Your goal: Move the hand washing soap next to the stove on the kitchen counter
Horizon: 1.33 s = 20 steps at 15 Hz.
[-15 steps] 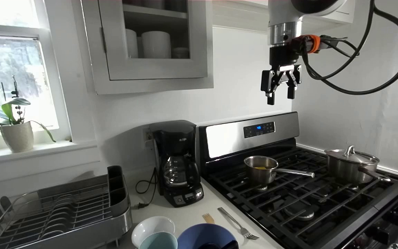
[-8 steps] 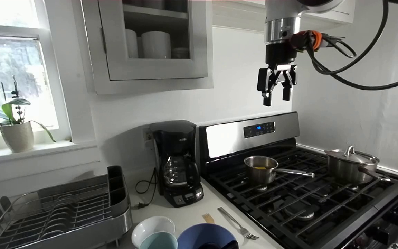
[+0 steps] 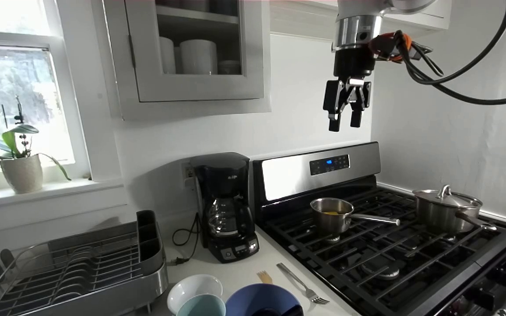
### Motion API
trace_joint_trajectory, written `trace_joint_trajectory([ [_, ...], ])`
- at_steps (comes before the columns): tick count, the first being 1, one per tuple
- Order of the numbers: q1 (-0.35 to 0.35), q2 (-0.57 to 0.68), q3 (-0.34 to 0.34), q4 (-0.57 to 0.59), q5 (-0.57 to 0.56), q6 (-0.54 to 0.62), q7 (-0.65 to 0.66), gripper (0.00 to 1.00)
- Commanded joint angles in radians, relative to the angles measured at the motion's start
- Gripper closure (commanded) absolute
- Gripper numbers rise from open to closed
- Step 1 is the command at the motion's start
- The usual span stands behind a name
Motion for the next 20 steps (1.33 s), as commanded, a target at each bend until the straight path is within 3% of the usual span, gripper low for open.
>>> trace_joint_trajectory([
  [1,0.003,0.002,-0.003,0.003,-0.001,-0.002,0.0,0.0],
  [4,0.01,0.013,0.007,0.019,-0.008,0.002,-0.008,0.0],
  [10,0.083,0.115,0.121,0.156,-0.07,-0.026,-0.052,0.0],
  [14,0.146,0.23,0.213,0.282,-0.166,-0.022,-0.094,0.0],
  [20,0.25,0.449,0.286,0.471,-0.259,-0.069,-0.221,0.0],
])
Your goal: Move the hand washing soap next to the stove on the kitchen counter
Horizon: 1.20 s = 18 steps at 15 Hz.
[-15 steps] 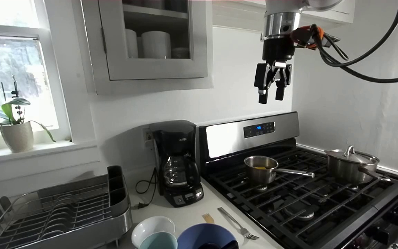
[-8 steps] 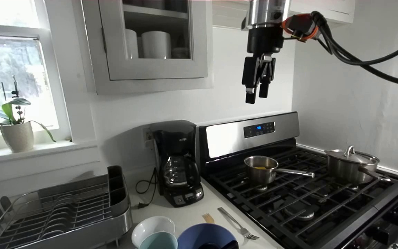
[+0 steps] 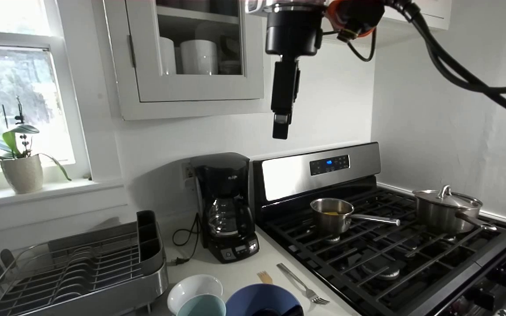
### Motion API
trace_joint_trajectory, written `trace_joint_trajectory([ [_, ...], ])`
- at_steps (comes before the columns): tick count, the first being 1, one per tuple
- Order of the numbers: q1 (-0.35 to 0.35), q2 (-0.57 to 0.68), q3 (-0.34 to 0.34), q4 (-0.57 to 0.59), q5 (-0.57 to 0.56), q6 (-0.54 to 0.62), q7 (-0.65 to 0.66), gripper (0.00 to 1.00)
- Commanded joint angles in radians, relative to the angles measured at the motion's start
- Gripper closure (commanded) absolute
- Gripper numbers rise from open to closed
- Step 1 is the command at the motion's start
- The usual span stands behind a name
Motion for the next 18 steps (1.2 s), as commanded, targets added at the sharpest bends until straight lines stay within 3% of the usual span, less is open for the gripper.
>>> trace_joint_trajectory([
  [1,0.065,0.17,0.024,0.156,-0.069,-0.069,-0.097,0.0],
  [5,0.139,0.295,0.018,0.216,-0.166,-0.125,-0.208,0.0],
  [6,0.124,0.215,-0.002,0.134,-0.114,-0.065,-0.157,0.0],
  [12,0.151,0.284,-0.007,0.186,-0.143,-0.089,-0.196,0.0],
  [13,0.154,0.296,-0.002,0.204,-0.132,-0.042,-0.217,0.0],
  [18,0.281,0.541,-0.015,0.469,-0.271,-0.126,-0.429,0.0],
])
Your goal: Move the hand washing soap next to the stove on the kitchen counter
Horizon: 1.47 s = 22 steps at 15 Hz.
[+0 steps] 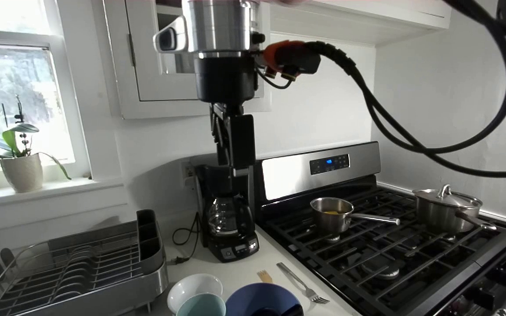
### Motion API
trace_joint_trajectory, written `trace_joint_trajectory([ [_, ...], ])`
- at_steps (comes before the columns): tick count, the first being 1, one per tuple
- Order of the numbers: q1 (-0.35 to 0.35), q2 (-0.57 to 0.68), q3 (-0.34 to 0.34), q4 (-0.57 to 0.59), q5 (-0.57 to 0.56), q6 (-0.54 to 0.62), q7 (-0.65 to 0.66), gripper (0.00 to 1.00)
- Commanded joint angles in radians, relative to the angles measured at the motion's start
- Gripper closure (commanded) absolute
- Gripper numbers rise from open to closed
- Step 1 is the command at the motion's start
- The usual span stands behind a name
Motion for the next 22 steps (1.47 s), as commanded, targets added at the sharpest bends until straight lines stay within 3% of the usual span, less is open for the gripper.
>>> trace_joint_trajectory([
  [1,0.118,0.209,-0.046,0.23,-0.077,-0.098,-0.126,0.0],
  [4,0.226,0.335,-0.128,0.354,-0.106,-0.221,-0.192,0.0],
  [5,0.23,0.39,-0.11,0.407,-0.136,-0.27,-0.208,0.0],
  [8,0.301,0.505,-0.148,0.532,-0.186,-0.318,-0.263,0.0],
  [16,0.418,0.753,-0.207,0.842,-0.293,-0.177,-0.342,0.0],
  [19,0.419,0.799,-0.198,0.883,-0.272,-0.098,-0.377,0.0],
  [20,0.402,0.738,-0.199,0.784,-0.265,-0.116,-0.329,0.0],
  [22,0.404,0.765,-0.199,0.812,-0.265,-0.094,-0.345,0.0],
])
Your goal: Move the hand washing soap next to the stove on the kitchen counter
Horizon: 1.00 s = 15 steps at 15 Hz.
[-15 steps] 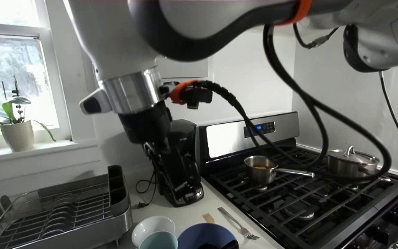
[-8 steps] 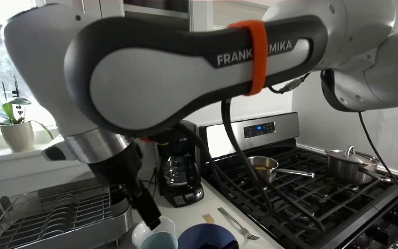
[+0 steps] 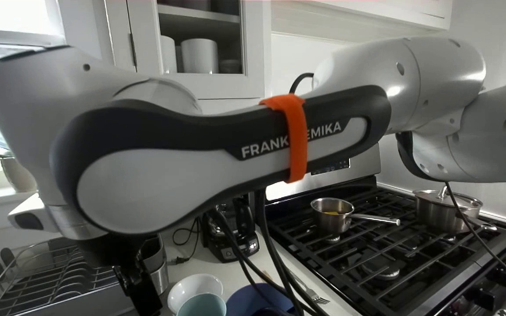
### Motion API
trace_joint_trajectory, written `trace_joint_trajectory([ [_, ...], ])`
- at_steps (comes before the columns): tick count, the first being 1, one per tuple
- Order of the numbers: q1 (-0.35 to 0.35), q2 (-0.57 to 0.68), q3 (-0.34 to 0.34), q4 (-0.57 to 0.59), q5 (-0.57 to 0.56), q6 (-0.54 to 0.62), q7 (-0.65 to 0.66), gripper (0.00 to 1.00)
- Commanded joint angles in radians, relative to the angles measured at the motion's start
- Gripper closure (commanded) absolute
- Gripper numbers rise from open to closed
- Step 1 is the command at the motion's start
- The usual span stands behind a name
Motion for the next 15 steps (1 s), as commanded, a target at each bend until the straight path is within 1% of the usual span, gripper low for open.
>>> trace_joint_trajectory([
  [1,0.0,0.005,0.0,0.007,0.0,0.002,-0.004,0.0],
  [3,0.001,0.007,0.0,0.014,0.0,0.002,-0.007,0.0],
  [5,-0.016,0.049,0.002,0.023,0.017,0.008,-0.001,0.0],
  [8,-0.021,0.104,-0.026,0.034,-0.014,0.067,-0.005,0.0],
  [10,-0.031,0.142,-0.033,0.04,-0.007,0.108,-0.013,0.0],
  [11,0.004,0.163,-0.131,0.067,0.066,0.141,-0.04,0.0],
  [12,0.006,0.182,-0.149,0.075,0.075,0.173,-0.033,0.0],
  [13,-0.018,0.194,-0.104,0.057,0.012,0.212,-0.004,0.0],
  [14,-0.014,0.209,-0.121,0.062,0.008,0.252,0.002,0.0],
  [15,0.014,0.23,-0.193,0.091,0.079,0.277,-0.02,0.0],
])
